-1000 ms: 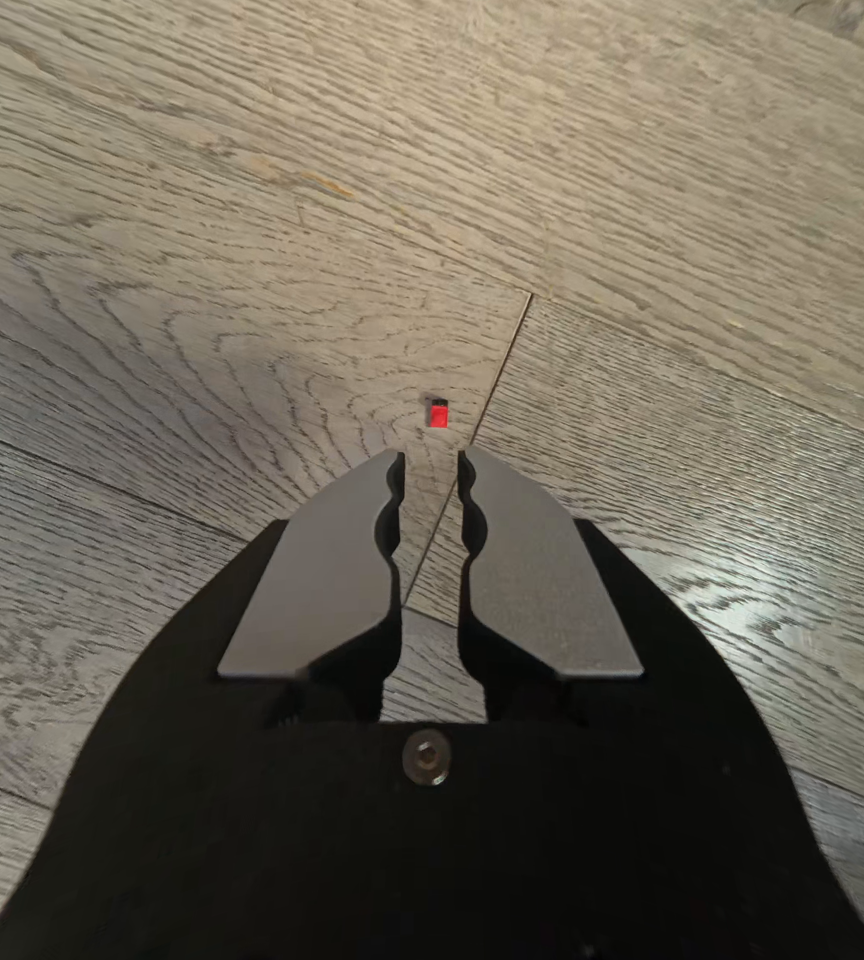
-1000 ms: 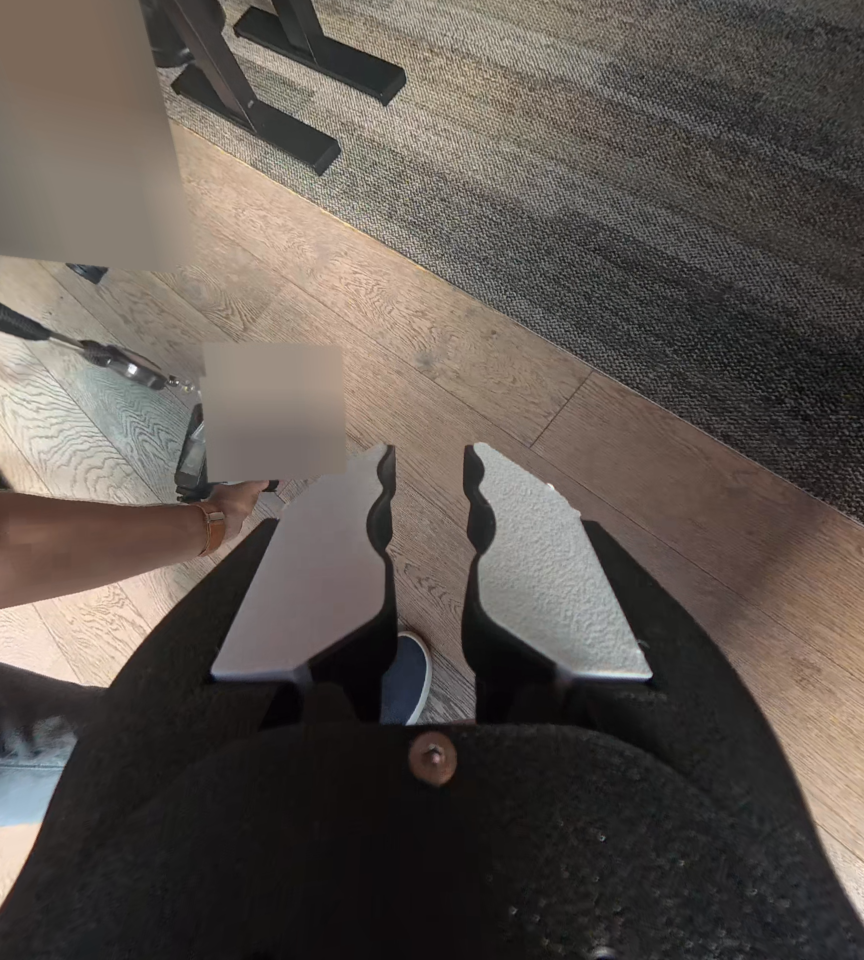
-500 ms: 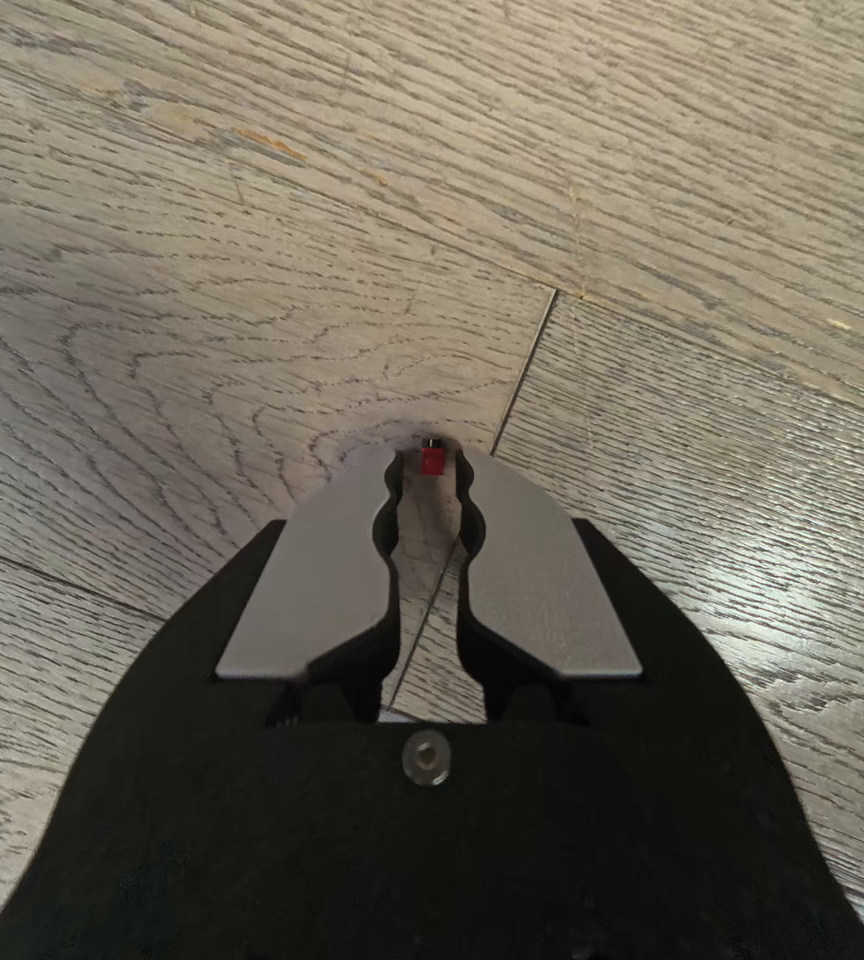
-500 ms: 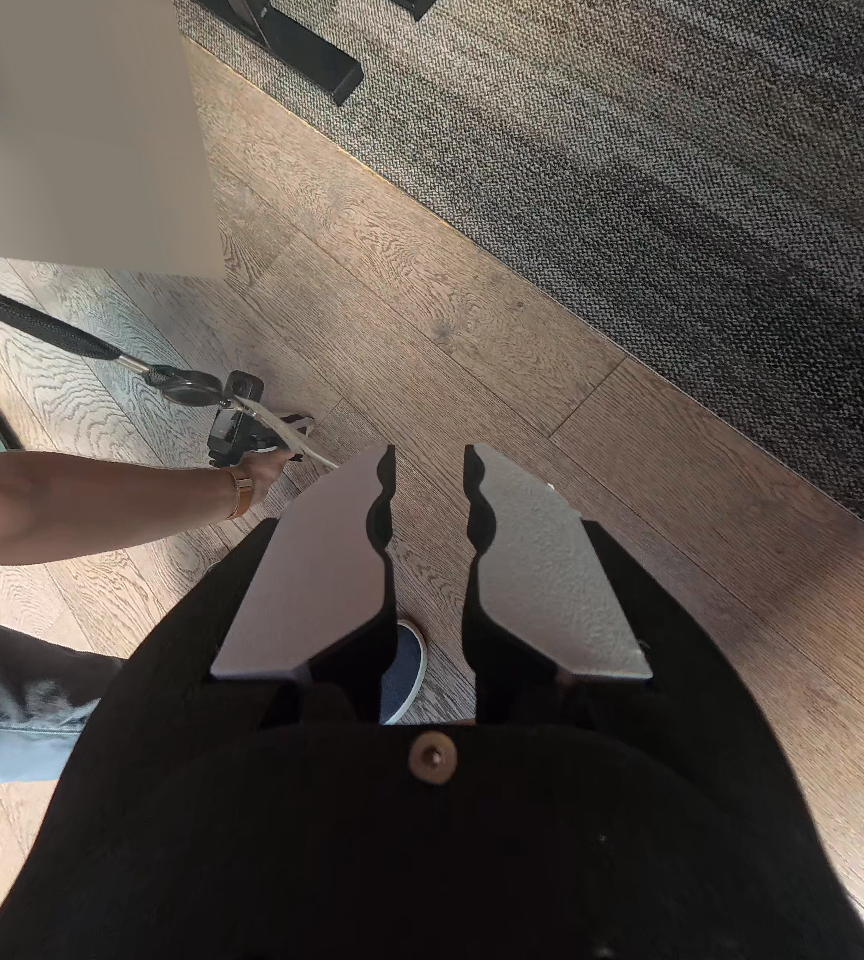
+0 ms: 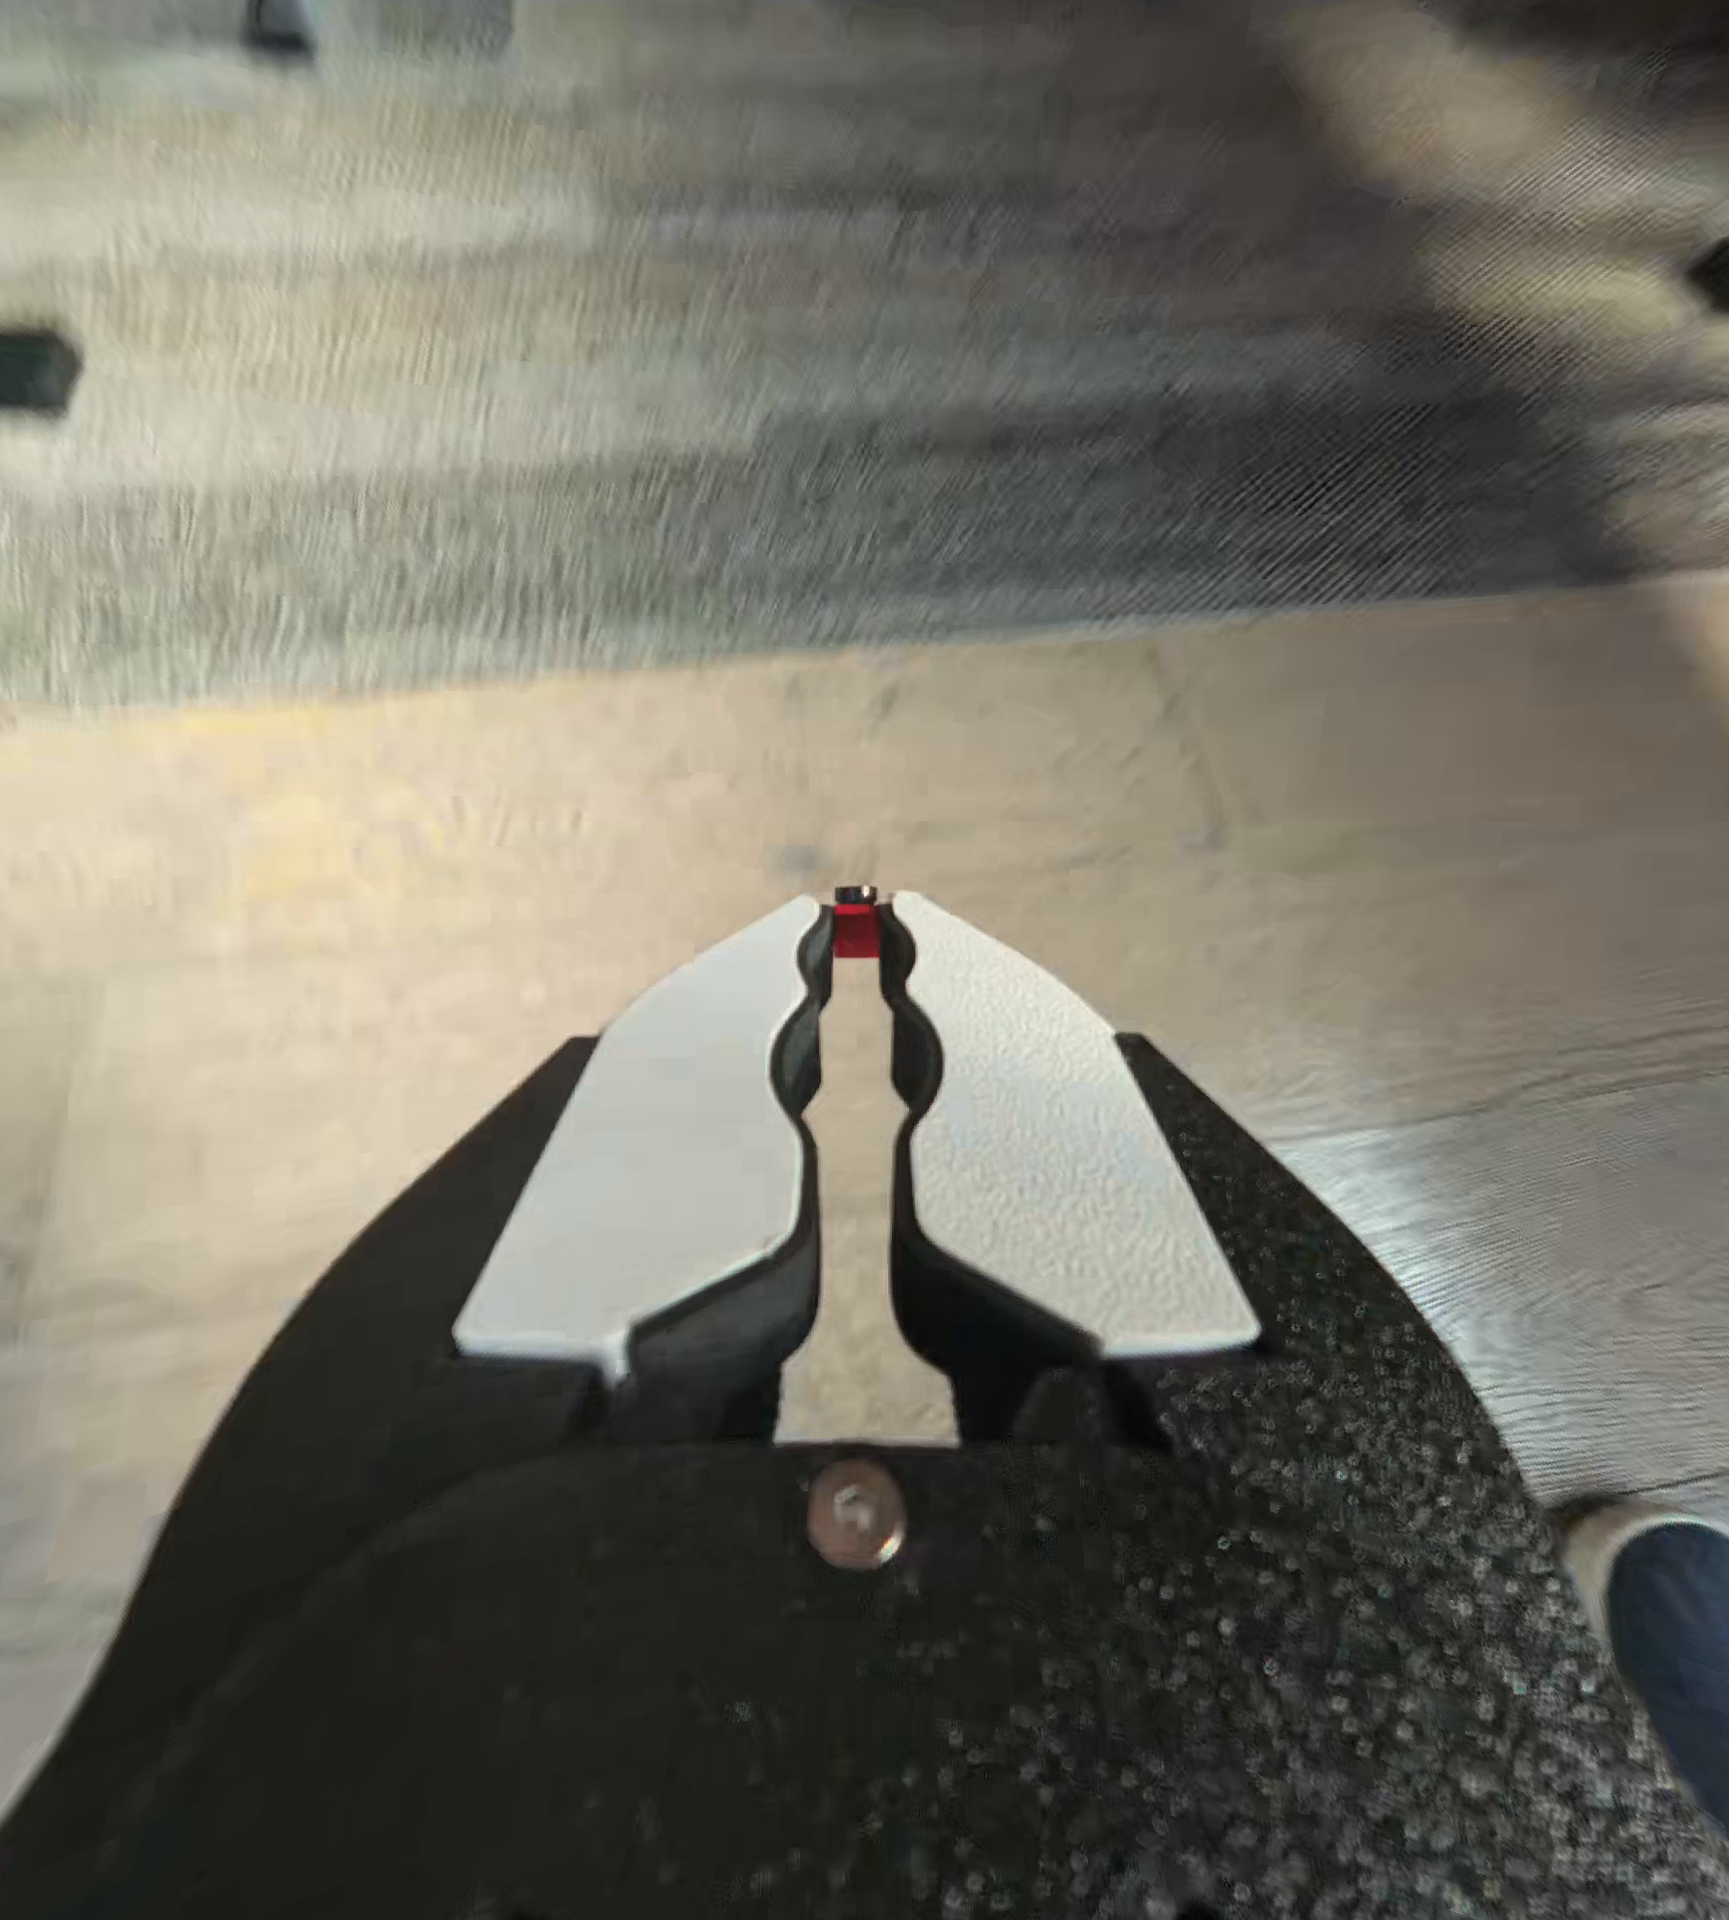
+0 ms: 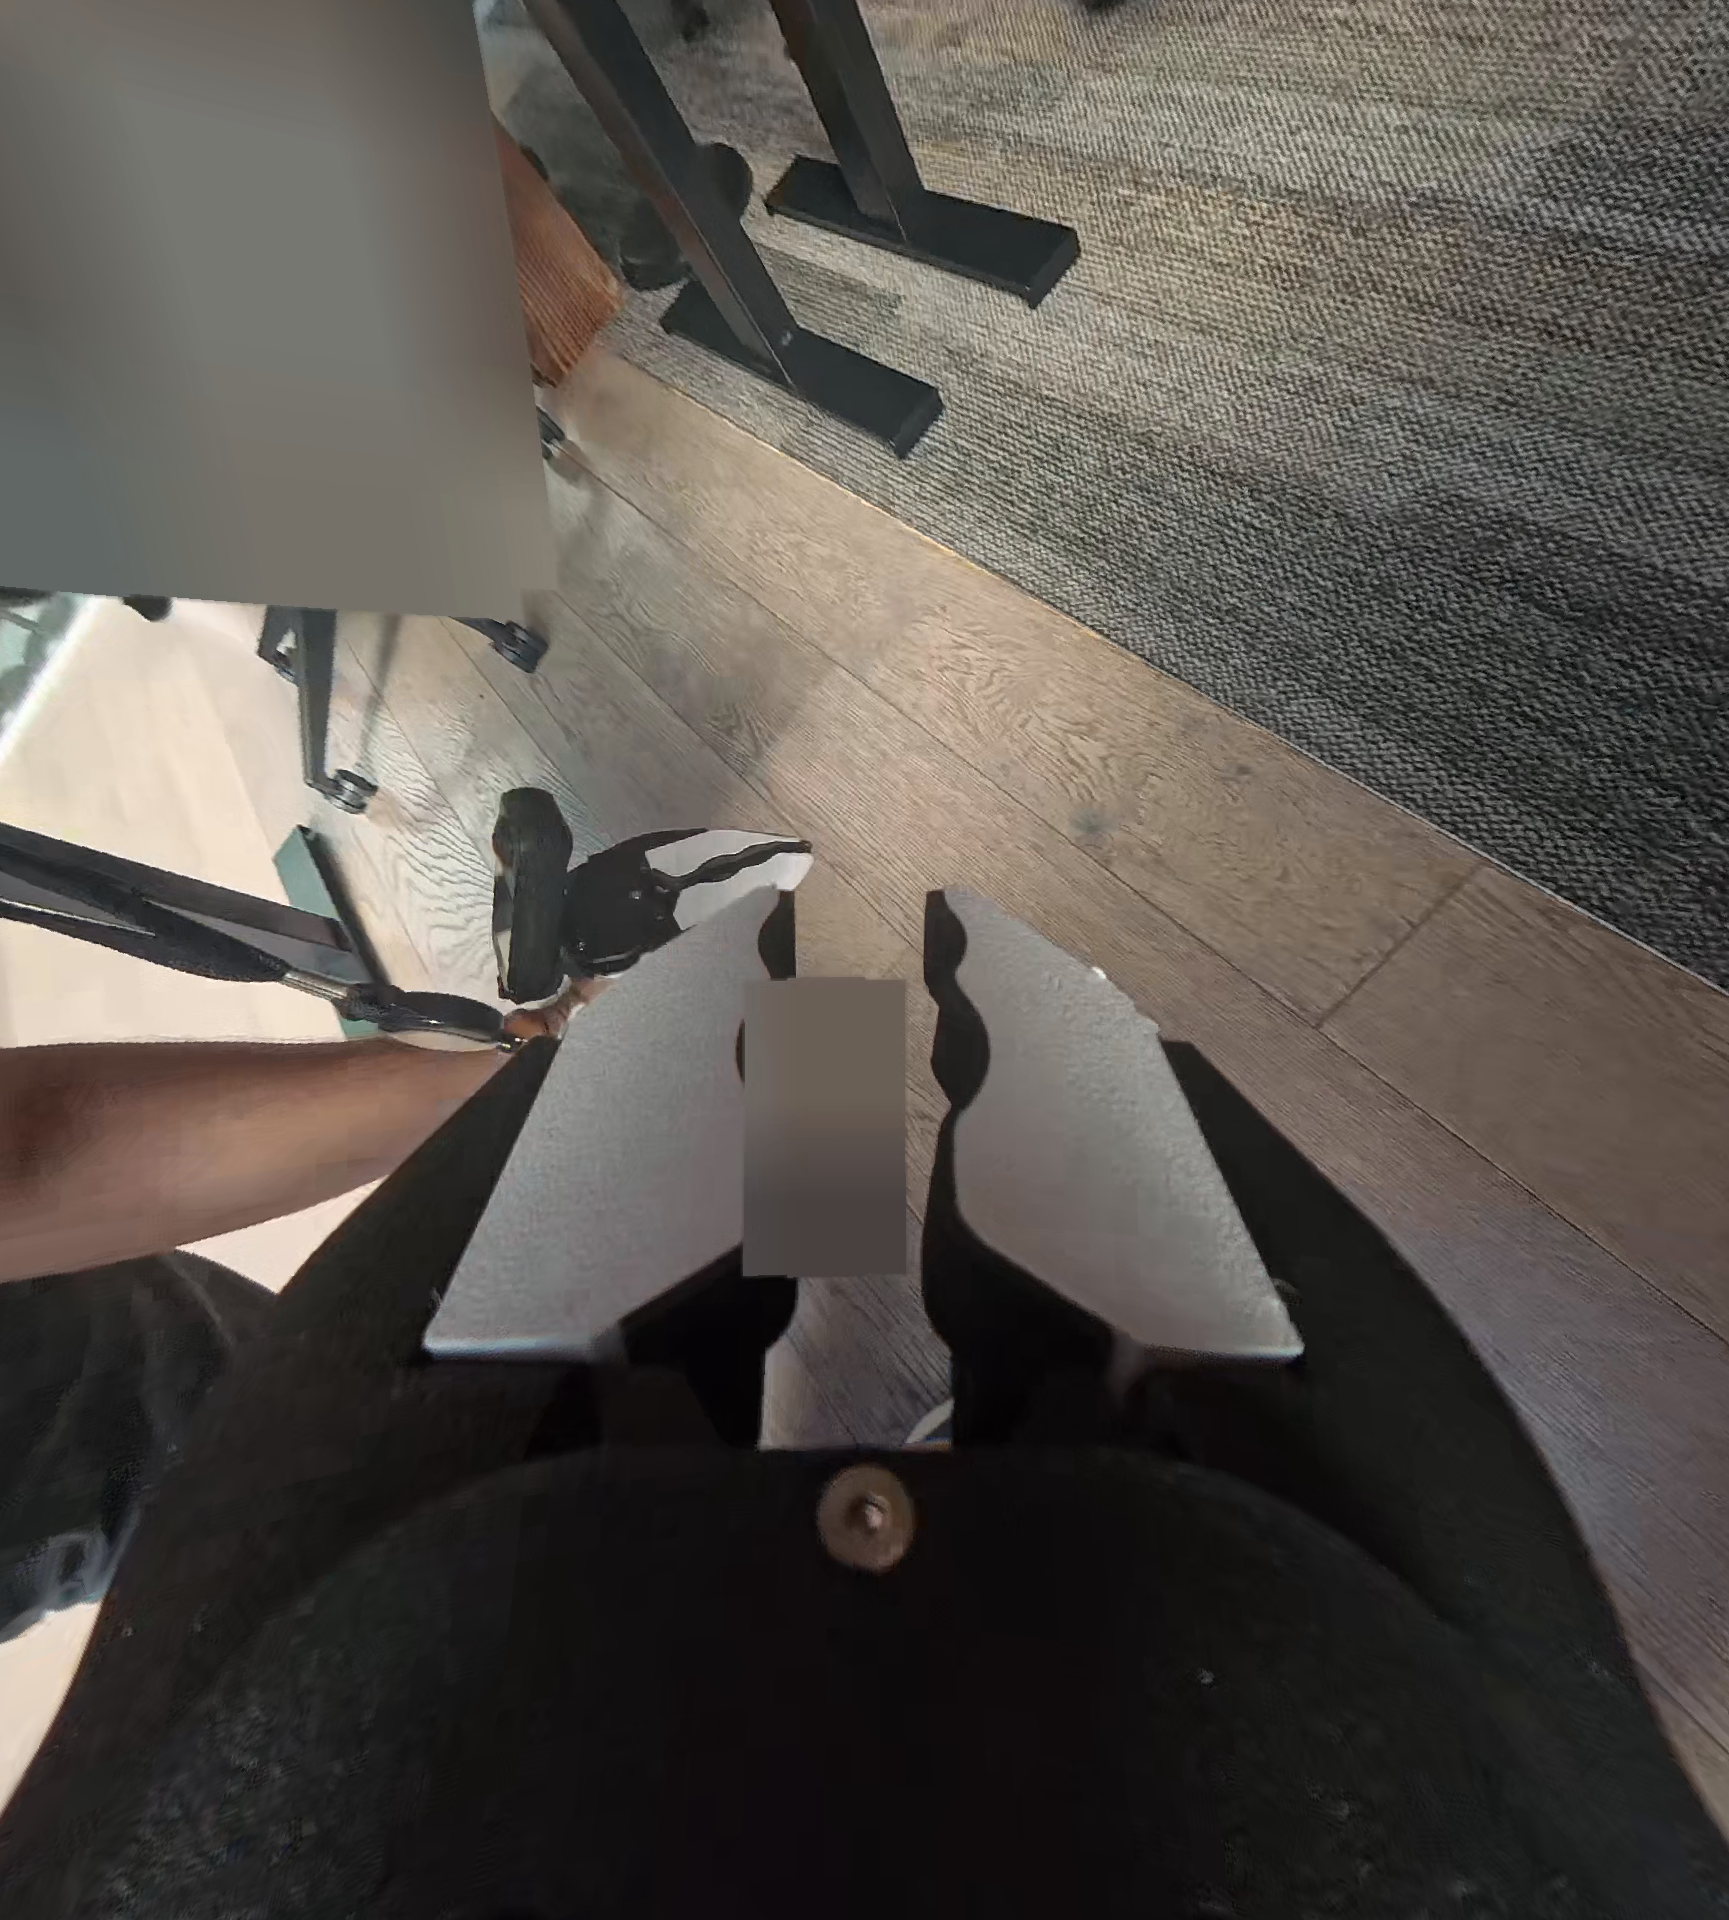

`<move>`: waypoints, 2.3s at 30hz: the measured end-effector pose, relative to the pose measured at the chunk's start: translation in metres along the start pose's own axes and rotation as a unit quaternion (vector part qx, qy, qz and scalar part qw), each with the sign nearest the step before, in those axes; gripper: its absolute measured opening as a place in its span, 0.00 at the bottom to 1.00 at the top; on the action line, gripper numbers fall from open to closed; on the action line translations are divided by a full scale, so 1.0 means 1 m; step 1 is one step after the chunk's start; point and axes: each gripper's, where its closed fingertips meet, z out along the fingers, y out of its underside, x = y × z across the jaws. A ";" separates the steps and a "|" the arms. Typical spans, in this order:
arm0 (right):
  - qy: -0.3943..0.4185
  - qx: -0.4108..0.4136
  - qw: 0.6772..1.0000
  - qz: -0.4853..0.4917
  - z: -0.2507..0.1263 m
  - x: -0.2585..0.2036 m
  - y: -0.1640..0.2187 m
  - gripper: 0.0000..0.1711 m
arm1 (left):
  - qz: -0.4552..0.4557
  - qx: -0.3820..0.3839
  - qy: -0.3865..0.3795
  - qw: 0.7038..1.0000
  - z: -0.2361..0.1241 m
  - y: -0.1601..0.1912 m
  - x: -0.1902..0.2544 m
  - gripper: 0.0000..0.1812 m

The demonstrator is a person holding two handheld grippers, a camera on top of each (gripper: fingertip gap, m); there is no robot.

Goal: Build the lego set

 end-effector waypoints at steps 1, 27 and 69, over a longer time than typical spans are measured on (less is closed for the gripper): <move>-0.025 0.011 0.999 0.016 -0.007 -0.020 -0.025 0.15 | 0.018 0.047 0.041 0.998 -0.024 -0.069 0.022 0.04; 0.317 0.302 0.897 0.062 -0.574 -0.363 -0.249 0.10 | 0.410 0.422 0.626 0.511 -0.573 -0.702 0.459 0.04; 0.623 0.370 0.638 0.260 -1.452 -0.460 0.680 0.11 | 0.273 0.178 0.742 0.586 -0.899 -0.338 1.449 0.04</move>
